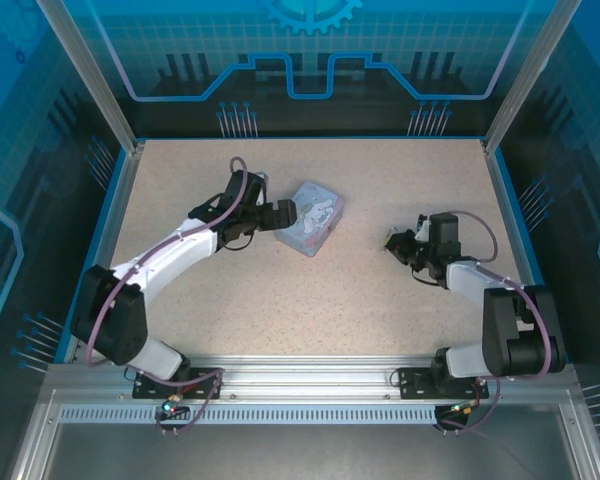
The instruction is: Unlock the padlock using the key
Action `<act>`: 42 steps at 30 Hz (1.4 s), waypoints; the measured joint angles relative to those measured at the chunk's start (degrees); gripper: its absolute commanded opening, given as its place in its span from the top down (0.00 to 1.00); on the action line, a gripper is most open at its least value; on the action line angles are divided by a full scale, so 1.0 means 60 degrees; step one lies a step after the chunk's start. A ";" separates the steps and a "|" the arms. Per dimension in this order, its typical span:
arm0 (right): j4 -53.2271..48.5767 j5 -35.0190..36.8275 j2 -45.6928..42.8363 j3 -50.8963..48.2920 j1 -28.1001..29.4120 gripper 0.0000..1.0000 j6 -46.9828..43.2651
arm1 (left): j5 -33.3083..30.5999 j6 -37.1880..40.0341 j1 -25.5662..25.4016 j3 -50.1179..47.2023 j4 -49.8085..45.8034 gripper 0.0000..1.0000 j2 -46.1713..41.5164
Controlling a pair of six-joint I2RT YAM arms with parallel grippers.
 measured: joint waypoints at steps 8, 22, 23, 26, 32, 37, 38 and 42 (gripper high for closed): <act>-0.0379 -0.0372 -0.0025 -0.0186 -0.1020 1.00 -0.0284 | 0.0000 -0.0004 0.0000 -0.0004 -0.0346 0.01 -0.0914; -0.1129 -0.0397 0.0200 -0.0535 -0.2215 0.69 -0.0324 | -0.0004 -0.0036 0.0000 -0.0157 -0.0696 0.01 -0.1501; -0.1268 -0.0364 0.0109 -0.0579 -0.2328 0.63 -0.0306 | -0.0007 -0.0040 0.0000 -0.0157 -0.0721 0.01 -0.1534; -0.1555 -0.0342 -0.0372 -0.0710 -0.2645 0.51 -0.0270 | -0.0007 -0.0040 0.0000 -0.0157 -0.0743 0.01 -0.1628; -0.2116 -0.0321 -0.1741 -0.0761 -0.3002 0.27 -0.0146 | -0.0033 -0.0066 0.0000 -0.0157 -0.0885 0.01 -0.1789; -0.2867 -0.0138 -0.2983 -0.0667 -0.3096 0.00 -0.0069 | -0.0204 -0.0066 0.0018 -0.0157 -0.1027 0.01 -0.2018; -0.3093 -0.0095 -0.3169 -0.0561 -0.3096 0.00 -0.0084 | -0.0299 -0.0066 0.0022 -0.0157 -0.1071 0.01 -0.2080; -0.3821 0.0149 -0.3577 0.0113 -0.3093 0.00 -0.0335 | -0.0871 -0.0029 0.0055 -0.0324 -0.1064 0.01 -0.2412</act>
